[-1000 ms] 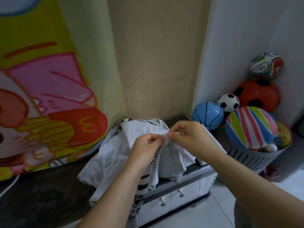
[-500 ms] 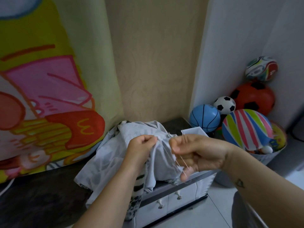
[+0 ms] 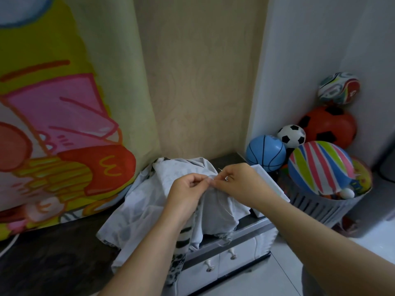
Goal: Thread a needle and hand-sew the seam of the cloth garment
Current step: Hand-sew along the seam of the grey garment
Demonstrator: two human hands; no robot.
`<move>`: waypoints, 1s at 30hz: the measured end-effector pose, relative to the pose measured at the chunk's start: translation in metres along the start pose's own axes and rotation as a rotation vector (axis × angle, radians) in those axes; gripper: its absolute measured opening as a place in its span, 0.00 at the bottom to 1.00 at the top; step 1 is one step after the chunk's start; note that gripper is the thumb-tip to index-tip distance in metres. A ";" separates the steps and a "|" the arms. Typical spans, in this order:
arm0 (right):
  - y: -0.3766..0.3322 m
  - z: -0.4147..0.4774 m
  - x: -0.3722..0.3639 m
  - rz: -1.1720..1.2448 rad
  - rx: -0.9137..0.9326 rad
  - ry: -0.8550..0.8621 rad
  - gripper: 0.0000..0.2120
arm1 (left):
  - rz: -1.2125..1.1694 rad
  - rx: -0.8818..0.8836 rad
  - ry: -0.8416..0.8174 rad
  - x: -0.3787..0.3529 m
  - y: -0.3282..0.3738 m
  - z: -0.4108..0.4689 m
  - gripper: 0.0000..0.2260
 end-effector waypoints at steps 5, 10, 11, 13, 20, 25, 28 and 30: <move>-0.008 -0.006 0.007 0.097 0.092 -0.084 0.06 | -0.002 0.011 0.030 0.005 -0.004 0.002 0.04; -0.010 -0.013 0.009 0.066 0.077 -0.395 0.05 | 0.012 -0.002 0.033 0.005 -0.003 0.000 0.04; -0.009 -0.012 0.011 0.038 0.066 -0.403 0.06 | 0.010 -0.007 0.031 0.004 -0.003 -0.001 0.04; -0.007 -0.009 0.017 0.004 0.054 -0.387 0.08 | -0.001 -0.017 0.030 0.005 -0.002 -0.003 0.03; 0.006 0.007 0.030 0.135 -0.030 -0.087 0.10 | -0.022 -0.019 -0.003 0.010 -0.009 -0.005 0.03; 0.013 0.009 0.020 0.091 -0.094 -0.265 0.10 | -0.012 -0.055 -0.023 0.011 -0.005 -0.007 0.03; 0.013 0.009 0.025 0.287 -0.070 -0.238 0.09 | 0.020 -0.072 -0.030 0.014 -0.004 -0.008 0.04; 0.012 0.007 0.032 0.397 -0.049 -0.216 0.11 | 0.035 -0.080 -0.024 0.016 -0.004 -0.007 0.06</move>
Point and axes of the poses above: each hand's wrist, its own z-axis towards the middle knuckle, its own x-axis out of the back of the hand, y = z × x, the point moved 3 cm from there along z, towards the middle knuckle, and after that the axes turned 9 degrees about z, right-handed, at the moved point
